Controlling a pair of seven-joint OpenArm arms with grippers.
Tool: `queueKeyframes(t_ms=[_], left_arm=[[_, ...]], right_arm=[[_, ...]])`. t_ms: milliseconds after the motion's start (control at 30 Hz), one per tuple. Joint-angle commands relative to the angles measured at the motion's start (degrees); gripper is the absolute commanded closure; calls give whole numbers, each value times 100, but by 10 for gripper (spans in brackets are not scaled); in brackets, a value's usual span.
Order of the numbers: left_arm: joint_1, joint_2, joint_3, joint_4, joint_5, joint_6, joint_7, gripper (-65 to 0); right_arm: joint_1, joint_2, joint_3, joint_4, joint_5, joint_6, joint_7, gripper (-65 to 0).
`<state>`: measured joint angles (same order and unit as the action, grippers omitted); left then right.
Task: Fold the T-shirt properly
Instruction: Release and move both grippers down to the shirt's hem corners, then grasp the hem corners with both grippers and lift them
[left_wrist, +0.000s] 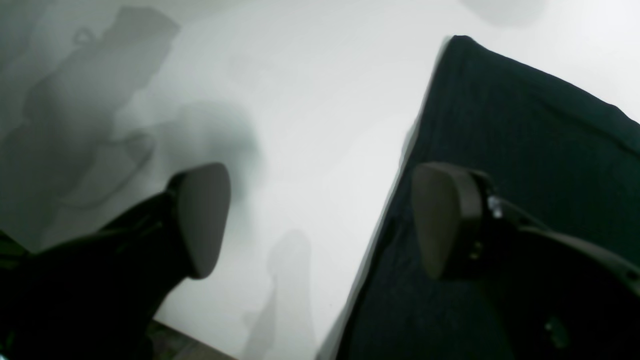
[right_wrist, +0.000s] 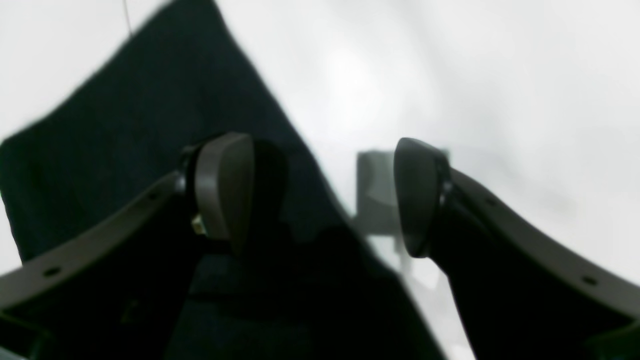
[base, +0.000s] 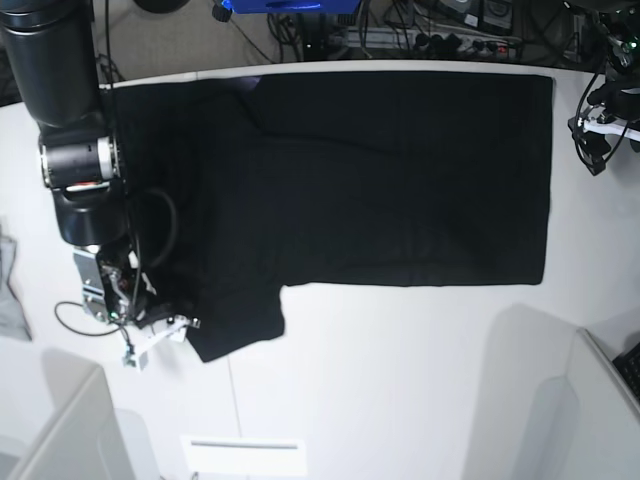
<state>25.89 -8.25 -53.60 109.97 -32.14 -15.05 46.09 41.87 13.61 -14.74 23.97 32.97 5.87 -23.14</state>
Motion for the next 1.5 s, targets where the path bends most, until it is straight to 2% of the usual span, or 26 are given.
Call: queueKeyframes(t_ms=[0,300,500,600,733,867,1033,1133,1267,1467], left_arm=[[18,-85,-51,75,-43,-3,-129,-546],[18,-85,-42,75,-43,-3,-129,-546],[-26,-94,-7,-180,-43,-3,-129,-546],[-360,-111,-7,-549,-25,-3,-129,-546],[-730,-568,398,-1076,-25,15,-121,-546],[-1222,-1069,969,-1648,-25,15,-121,-546],[-2022,-1298,1119,-2571,-25,15,-121,-546],[-2488,-1474,1549,-3046,238,15,-121,-546],[-3261,-1483,2103,-3793,792,15,-129,-546],[-4211,-1474,2209,-4848,985,15,-165,-546]], right_arm=[[231,77,11,78,48,33,111,-414],[178,-99,11,61,39,209,76,-399],[29,-152,11,61,39,209,76,-240],[11,-152,11,61,39,209,103,-170],[11,-152,28,61,39,209,94,0],[11,-143,54,61,48,209,76,0],[11,-152,37,61,48,209,76,0],[11,-152,54,61,48,209,76,0],[29,-152,54,78,48,209,76,0],[20,-152,54,78,48,209,76,0]])
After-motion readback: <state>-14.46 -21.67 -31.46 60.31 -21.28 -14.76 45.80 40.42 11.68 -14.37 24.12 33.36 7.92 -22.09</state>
